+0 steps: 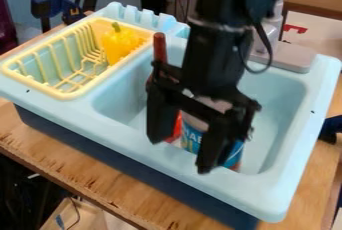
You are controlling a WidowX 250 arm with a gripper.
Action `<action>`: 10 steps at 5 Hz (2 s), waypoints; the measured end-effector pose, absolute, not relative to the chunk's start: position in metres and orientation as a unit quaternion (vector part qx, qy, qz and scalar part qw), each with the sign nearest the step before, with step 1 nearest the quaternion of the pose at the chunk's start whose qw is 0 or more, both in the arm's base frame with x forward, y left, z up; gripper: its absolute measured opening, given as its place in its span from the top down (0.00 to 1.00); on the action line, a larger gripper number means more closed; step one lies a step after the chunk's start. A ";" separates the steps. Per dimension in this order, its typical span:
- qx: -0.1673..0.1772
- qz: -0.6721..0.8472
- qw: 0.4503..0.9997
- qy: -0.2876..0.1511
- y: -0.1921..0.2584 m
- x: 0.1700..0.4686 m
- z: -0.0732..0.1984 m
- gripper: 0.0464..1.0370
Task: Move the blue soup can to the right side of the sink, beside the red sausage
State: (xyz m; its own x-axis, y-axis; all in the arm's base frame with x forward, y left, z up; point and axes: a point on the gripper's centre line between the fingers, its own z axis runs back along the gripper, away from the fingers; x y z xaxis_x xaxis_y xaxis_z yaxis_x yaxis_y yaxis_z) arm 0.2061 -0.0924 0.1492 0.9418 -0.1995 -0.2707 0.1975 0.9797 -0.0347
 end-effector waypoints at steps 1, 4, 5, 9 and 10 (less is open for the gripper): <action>0.006 -0.104 0.980 0.169 -0.101 0.209 0.135 0.04; 0.027 -0.112 0.984 0.134 -0.109 0.266 0.129 0.04; 0.024 -0.103 0.985 0.133 -0.108 0.290 0.116 0.04; 0.043 -0.097 0.988 0.114 -0.101 0.297 0.133 0.04; 0.039 -0.087 0.991 0.090 -0.092 0.277 0.165 0.04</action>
State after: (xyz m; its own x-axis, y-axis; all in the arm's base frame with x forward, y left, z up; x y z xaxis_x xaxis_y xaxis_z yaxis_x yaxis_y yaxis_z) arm 0.2771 -0.0921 0.1648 0.9689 -0.1651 -0.1845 0.1790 0.9819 0.0614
